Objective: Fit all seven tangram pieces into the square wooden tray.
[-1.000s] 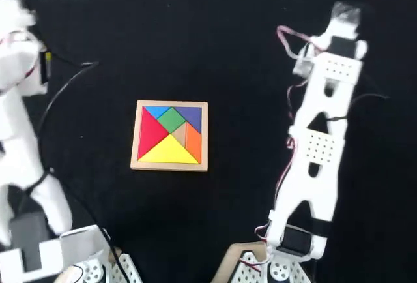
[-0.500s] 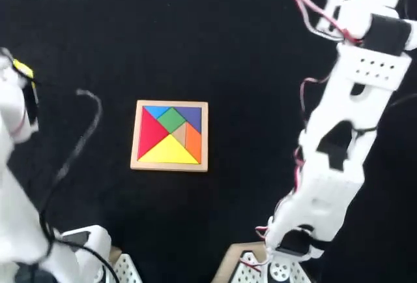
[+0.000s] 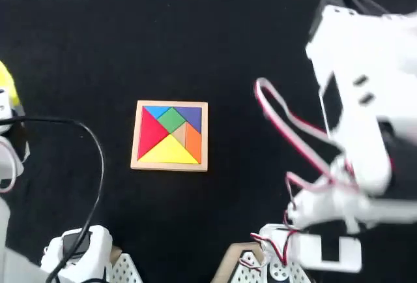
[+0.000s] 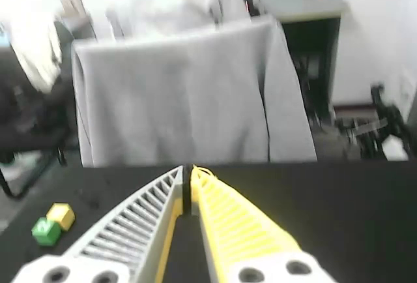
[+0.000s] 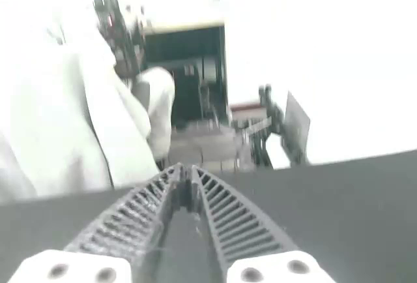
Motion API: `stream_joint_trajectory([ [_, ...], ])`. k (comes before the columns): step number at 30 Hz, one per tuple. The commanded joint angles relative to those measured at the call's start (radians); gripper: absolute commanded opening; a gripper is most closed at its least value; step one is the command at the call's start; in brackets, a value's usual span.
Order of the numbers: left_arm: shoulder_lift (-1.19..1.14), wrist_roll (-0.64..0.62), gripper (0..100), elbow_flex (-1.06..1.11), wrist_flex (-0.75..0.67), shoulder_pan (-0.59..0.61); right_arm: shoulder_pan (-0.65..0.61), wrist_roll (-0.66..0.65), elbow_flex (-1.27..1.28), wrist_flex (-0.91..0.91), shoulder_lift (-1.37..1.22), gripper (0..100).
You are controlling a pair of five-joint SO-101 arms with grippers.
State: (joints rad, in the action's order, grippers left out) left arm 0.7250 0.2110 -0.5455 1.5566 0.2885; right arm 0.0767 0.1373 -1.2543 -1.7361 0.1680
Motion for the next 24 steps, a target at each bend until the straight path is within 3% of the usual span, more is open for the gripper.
stream_joint_trajectory([
  [1, 0.048, -0.006, 3, -0.002, -0.069, -0.013, -0.014, -0.008, -0.085, 0.034, 0.125, 1.2],
  [7, 0.169, -0.006, 3, -0.004, -0.117, -0.018, -0.014, -0.008, -0.173, 0.186, 0.26, 1.2],
  [15, 0.345, -0.006, 3, -0.002, -0.239, -0.018, -0.014, -0.008, -0.179, 0.195, 0.432, 1.2],
  [24, 0.559, -0.006, 3, -0.002, -0.25, -0.012, -0.018, -0.008, -0.174, 0.166, 0.716, 1.2],
])
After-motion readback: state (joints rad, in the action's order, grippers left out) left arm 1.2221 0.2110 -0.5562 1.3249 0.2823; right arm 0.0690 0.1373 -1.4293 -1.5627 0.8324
